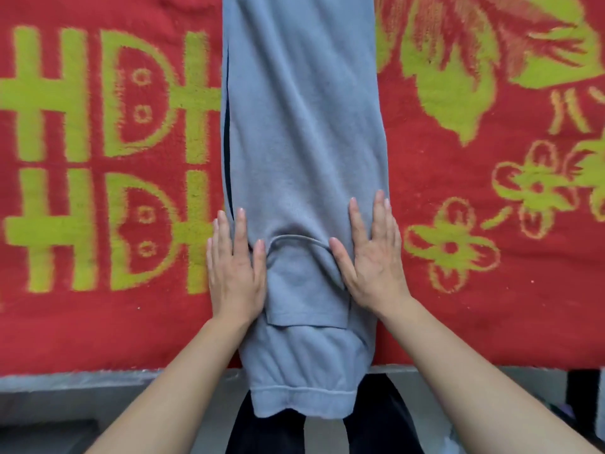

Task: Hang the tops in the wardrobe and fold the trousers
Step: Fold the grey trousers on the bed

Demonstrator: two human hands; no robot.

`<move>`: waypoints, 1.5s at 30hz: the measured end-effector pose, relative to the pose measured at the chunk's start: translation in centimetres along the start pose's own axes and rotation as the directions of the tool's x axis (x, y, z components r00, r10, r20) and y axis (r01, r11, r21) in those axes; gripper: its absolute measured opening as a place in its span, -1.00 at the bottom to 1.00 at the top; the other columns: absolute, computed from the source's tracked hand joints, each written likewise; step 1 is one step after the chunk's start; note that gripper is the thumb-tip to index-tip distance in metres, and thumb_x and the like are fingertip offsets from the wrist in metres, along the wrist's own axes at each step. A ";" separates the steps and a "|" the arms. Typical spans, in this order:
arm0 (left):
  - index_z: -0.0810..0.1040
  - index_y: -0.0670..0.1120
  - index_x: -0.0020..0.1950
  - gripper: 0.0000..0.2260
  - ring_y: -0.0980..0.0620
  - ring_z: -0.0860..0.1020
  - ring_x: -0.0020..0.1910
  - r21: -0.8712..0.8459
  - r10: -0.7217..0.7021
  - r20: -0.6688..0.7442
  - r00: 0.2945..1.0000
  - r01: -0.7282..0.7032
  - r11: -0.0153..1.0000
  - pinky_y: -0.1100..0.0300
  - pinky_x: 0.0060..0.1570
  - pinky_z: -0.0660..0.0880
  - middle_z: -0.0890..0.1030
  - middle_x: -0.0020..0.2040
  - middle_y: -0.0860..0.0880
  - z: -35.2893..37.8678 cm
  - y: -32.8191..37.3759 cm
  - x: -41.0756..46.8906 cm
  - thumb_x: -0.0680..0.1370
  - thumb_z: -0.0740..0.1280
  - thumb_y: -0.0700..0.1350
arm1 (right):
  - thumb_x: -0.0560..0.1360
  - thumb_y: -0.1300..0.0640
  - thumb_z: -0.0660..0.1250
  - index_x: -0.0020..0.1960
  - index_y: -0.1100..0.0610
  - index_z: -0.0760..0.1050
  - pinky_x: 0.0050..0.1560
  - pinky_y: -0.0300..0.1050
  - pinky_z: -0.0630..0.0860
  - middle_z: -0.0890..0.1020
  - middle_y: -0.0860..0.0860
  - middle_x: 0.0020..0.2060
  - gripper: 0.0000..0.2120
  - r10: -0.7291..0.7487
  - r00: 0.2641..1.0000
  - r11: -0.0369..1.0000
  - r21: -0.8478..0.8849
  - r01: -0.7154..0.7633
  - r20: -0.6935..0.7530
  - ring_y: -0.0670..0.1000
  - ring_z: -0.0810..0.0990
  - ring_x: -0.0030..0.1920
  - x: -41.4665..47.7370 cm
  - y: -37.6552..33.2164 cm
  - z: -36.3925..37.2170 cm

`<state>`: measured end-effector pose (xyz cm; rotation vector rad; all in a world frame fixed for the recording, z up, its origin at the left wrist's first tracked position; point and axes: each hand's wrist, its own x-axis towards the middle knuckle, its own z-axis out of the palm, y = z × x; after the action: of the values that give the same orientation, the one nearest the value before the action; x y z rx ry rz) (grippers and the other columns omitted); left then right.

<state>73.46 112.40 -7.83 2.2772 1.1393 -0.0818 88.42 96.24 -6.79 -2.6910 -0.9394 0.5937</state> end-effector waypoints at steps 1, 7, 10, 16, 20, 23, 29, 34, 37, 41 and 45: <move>0.10 -0.06 0.61 -0.45 -0.16 0.12 0.57 -0.016 -0.014 -0.001 1.000 0.014 1.000 -0.13 0.51 0.13 0.14 0.59 -0.19 -0.1 0.1 -1.1 0.65 0.10 0.07 | 0.61 -0.25 0.07 0.64 0.09 0.00 0.55 0.15 0.06 -0.08 0.25 0.60 -0.28 0.036 0.999 0.997 0.065 -0.036 -0.004 0.24 -0.05 0.61 -1.2 -0.1 -0.1; 0.26 -0.13 0.48 -0.30 -0.23 0.36 0.31 0.102 -0.359 0.093 0.929 0.350 0.931 -0.20 0.22 0.31 0.43 0.34 -0.19 -0.5 0.3 -7.3 0.53 0.14 0.34 | 0.48 -0.27 0.37 0.61 0.05 -0.01 0.37 0.00 0.33 0.33 0.09 0.47 -0.10 0.342 0.911 0.842 0.355 -0.406 0.230 0.08 0.33 0.44 -8.9 -0.1 -0.1; 0.33 -0.15 0.30 -0.32 -0.27 0.44 0.24 0.075 -0.427 0.126 0.895 0.421 0.904 -0.16 0.17 0.34 0.52 0.25 -0.21 -0.2 -0.2 -9.6 0.50 0.13 0.41 | 0.37 -0.31 0.46 0.36 0.05 0.31 0.16 -0.01 0.50 0.59 0.08 0.25 -0.27 0.465 0.792 0.696 0.390 -0.603 0.394 0.16 0.56 0.26 -12.5 0.2 1.1; 0.30 -0.12 0.28 -0.38 -0.33 0.54 0.15 -0.062 -0.447 0.186 0.875 0.464 0.884 -0.09 0.11 0.45 0.59 0.15 -0.27 0.7 -1.9 -14.2 0.52 0.19 0.37 | 0.30 -0.36 0.48 0.11 0.05 0.42 0.15 0.01 0.50 0.63 0.05 0.12 -0.38 0.432 0.797 0.689 0.416 -0.593 0.422 0.14 0.58 0.18 -16.5 0.0 2.8; 0.43 -0.15 0.13 -0.56 -0.21 0.54 0.14 -0.287 -0.497 0.221 0.839 0.543 0.789 0.00 0.07 0.45 0.56 0.04 -0.11 1.5 -2.5 -18.7 0.57 0.27 0.22 | 0.39 -0.19 0.52 0.21 0.11 0.46 0.26 -0.02 0.47 0.62 0.06 0.19 -0.44 0.412 0.776 0.585 0.514 -0.627 0.478 0.11 0.58 0.23 -18.9 0.5 3.4; 0.45 -0.13 0.07 -0.73 -0.18 0.55 0.09 -0.360 -0.465 0.165 0.870 0.492 0.793 0.04 0.00 0.43 0.55 -0.01 -0.06 1.1 -2.0 -21.1 0.61 0.25 0.09 | 0.47 -0.11 0.47 0.23 0.13 0.44 0.29 0.00 0.46 0.59 0.06 0.20 -0.52 0.367 0.811 0.570 0.579 -0.583 0.456 0.11 0.56 0.24 -21.0 0.4 3.1; 0.52 -0.15 0.11 -0.64 -0.14 0.57 0.09 -0.414 -0.474 0.183 0.861 0.505 0.757 -0.02 0.16 0.50 0.59 0.06 -0.06 -1.3 -0.5 -24.9 0.57 0.28 0.15 | 0.47 -0.17 0.44 0.29 0.15 0.54 0.30 0.08 0.51 0.65 0.04 0.18 -0.47 0.417 0.807 0.407 0.709 -0.577 0.417 0.06 0.62 0.18 -26.1 0.3 1.4; 0.56 -0.21 0.10 -0.60 -0.14 0.64 0.03 -0.542 -0.515 0.380 0.768 0.636 0.549 -0.14 0.14 0.58 0.65 0.07 -0.14 -3.2 0.5 -29.0 0.55 0.35 0.14 | 0.48 -0.17 0.42 0.20 0.13 0.59 0.25 0.11 0.56 0.67 0.03 0.13 -0.55 0.384 0.778 0.350 0.701 -0.621 0.498 0.04 0.65 0.11 -29.7 0.5 -0.6; 0.54 -0.20 0.10 -0.62 -0.14 0.65 0.02 -0.538 -0.512 0.434 0.741 0.669 0.512 -0.14 0.07 0.61 0.65 0.09 -0.15 -4.4 1.1 -30.8 0.58 0.33 0.12 | 0.51 -0.15 0.40 0.08 0.08 0.56 0.16 0.18 0.61 0.68 0.00 0.07 -0.68 0.352 0.750 0.308 0.688 -0.657 0.559 0.03 0.67 0.06 -31.6 0.2 -1.5; 0.54 -0.23 0.19 -0.62 -0.08 0.69 -0.05 -0.594 -0.456 0.546 0.703 0.708 0.381 0.02 -0.22 0.65 0.68 0.08 -0.15 -6.1 1.6 -31.7 0.58 0.37 0.07 | 0.49 -0.11 0.42 0.18 0.12 0.57 0.02 0.11 0.64 0.69 0.08 0.11 -0.62 0.378 0.730 0.229 0.706 -0.670 0.569 0.03 0.68 0.01 -31.9 0.1 -3.0; 0.27 -0.07 0.46 -0.47 -0.10 0.64 0.00 -0.671 -0.486 0.449 0.750 0.642 0.371 0.09 -0.33 0.62 0.56 0.23 -0.14 -7.0 2.1 -29.6 0.57 0.40 -0.05 | 0.47 -0.10 0.43 0.41 0.05 0.34 -0.21 -0.02 0.64 0.56 -0.01 0.22 -0.40 0.381 0.738 0.188 0.736 -0.651 0.556 -0.01 0.62 0.06 -29.0 -0.4 -4.6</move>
<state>54.95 93.97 7.91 0.9652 1.4388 -0.0239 69.62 77.75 6.14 -1.7604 0.3982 1.1759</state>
